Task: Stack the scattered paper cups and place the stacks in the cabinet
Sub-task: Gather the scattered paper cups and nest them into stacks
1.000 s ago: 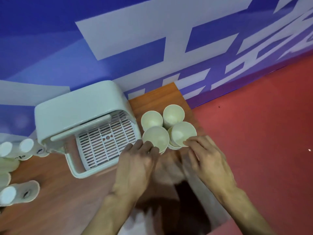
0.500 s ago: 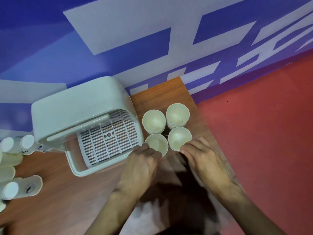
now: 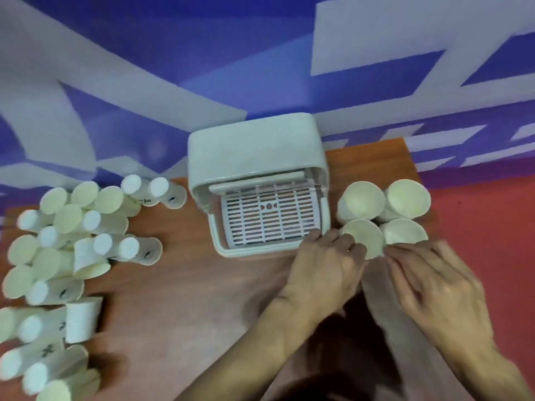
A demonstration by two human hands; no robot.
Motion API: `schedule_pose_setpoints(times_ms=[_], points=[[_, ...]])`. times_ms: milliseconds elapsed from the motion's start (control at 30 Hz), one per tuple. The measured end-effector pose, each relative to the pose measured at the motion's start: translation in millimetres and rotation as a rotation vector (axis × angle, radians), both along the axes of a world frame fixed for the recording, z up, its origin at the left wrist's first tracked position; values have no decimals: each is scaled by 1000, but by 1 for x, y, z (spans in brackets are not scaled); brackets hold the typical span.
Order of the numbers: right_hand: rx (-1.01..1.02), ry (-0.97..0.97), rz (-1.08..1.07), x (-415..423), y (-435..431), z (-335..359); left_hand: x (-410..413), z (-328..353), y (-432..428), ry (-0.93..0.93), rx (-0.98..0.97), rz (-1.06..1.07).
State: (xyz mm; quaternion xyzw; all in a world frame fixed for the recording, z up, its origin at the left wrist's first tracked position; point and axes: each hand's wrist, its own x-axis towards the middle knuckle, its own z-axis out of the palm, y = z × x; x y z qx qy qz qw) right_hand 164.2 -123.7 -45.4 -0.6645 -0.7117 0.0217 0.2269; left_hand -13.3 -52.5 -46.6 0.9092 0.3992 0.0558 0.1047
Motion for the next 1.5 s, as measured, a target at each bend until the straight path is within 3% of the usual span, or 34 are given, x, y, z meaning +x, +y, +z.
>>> schedule_pose_setpoints(times_ms=[133, 400, 633, 800, 933, 1033, 1200, 1500], points=[[-40, 52, 197, -84, 16, -2, -85, -1, -11, 2, -5, 100], [-189, 76, 696, -292, 30, -34, -292, -28, -71, 150, -124, 530], [-307, -50, 1010, -451, 19, -58, -448, -45, -169, 179, -175, 987], [-271, -112, 1159, -551, 12, -70, -498, -64, -217, 230, -250, 1150], [-317, -271, 1422, -610, 6, -93, -503, -89, -231, 298, -403, 1114], [-240, -378, 1566, -634, -1, -107, -505, -98, -230, 333, -472, 1095], [-251, -263, 1577, -636, -2, -111, -506, -102, -230, 325, -415, 1053], [-269, -274, 1171, -539, -8, -106, -498, -102, -241, 343, -470, 967]])
